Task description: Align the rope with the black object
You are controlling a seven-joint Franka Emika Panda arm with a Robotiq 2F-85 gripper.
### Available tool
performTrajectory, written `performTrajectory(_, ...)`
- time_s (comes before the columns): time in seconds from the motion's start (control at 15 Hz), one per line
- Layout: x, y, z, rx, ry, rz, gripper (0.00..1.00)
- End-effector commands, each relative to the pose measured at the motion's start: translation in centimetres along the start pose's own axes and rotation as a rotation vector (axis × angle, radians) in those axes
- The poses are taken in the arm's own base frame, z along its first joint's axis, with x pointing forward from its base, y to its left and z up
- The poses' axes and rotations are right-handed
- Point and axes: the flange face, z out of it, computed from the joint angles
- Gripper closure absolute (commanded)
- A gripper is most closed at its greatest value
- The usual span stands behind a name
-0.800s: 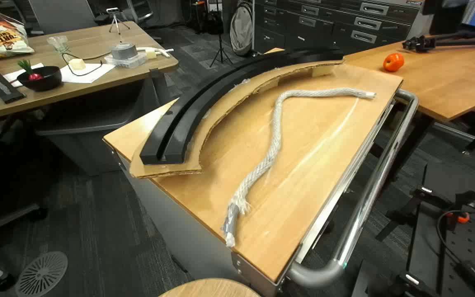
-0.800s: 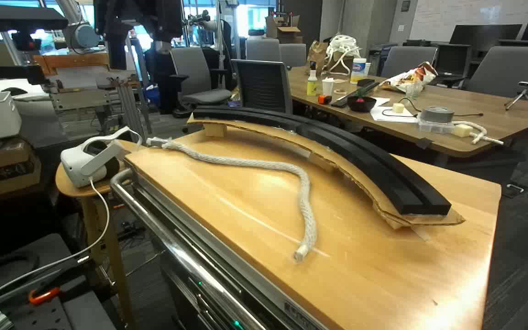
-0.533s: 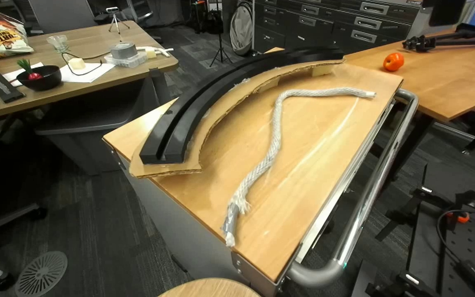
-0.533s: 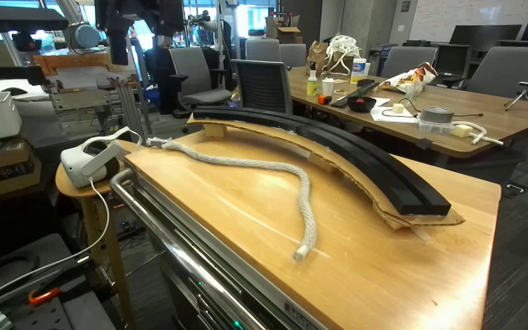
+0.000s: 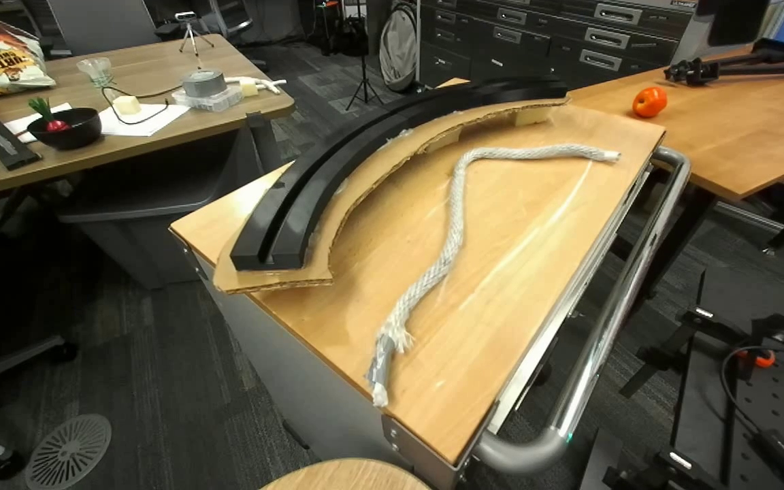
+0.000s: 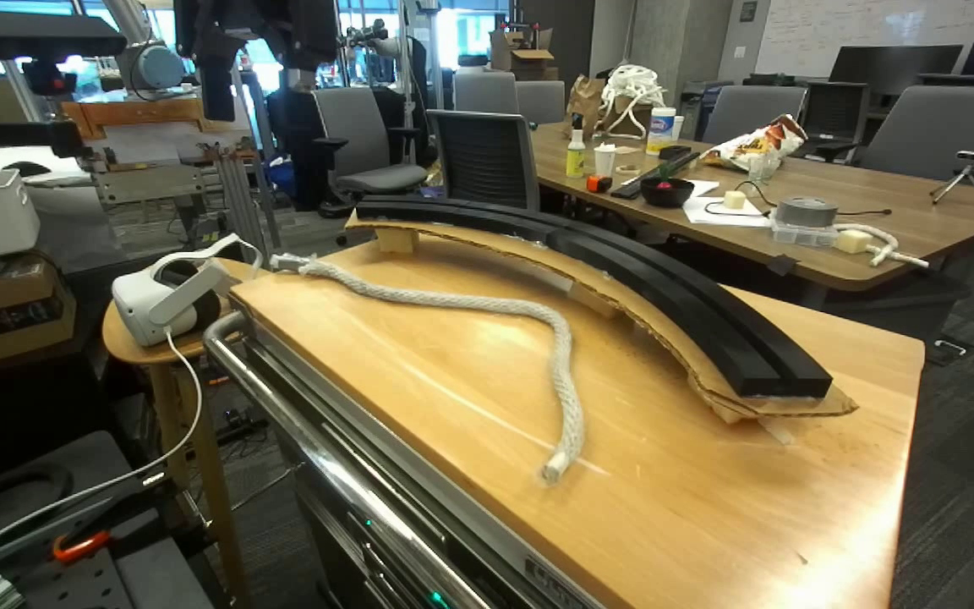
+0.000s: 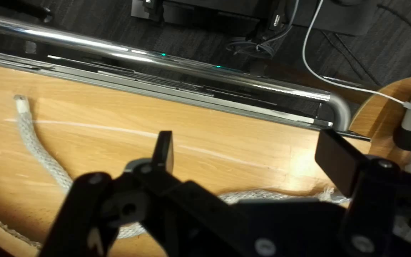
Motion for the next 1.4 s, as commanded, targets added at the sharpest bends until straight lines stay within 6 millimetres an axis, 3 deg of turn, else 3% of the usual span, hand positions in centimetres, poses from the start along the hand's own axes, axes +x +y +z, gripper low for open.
performTrajectory(0.0, 0.5, 0.3, -1.0, 0.182, 0.017, 0.07, 0.0)
performTrajectory(0.2, 2.0, 0.0, -0.4, 0.282, 0.045, 0.209, 0.0)
performTrajectory(0.33, 3.0, -0.4, -1.0, 0.235, 0.133, 0.29, 0.0)
performTrajectory(0.4, 2.0, 0.0, 0.0, 0.246, 0.073, 0.22, 0.0)
performTrajectory(0.73, 2.3, 0.0, 0.5, 0.244, 0.068, 0.229, 0.0)
performTrajectory(1.0, 0.9, -0.8, 4.4, 0.235, -0.081, 0.482, 0.0)
performTrajectory(1.2, -0.2, -2.4, 8.3, 0.319, -0.231, 0.545, 0.0)
performTrajectory(1.27, 0.5, -1.5, 7.2, 0.266, -0.171, 0.502, 0.0)
performTrajectory(1.33, 0.2, -1.9, 8.2, 0.285, -0.203, 0.515, 0.0)
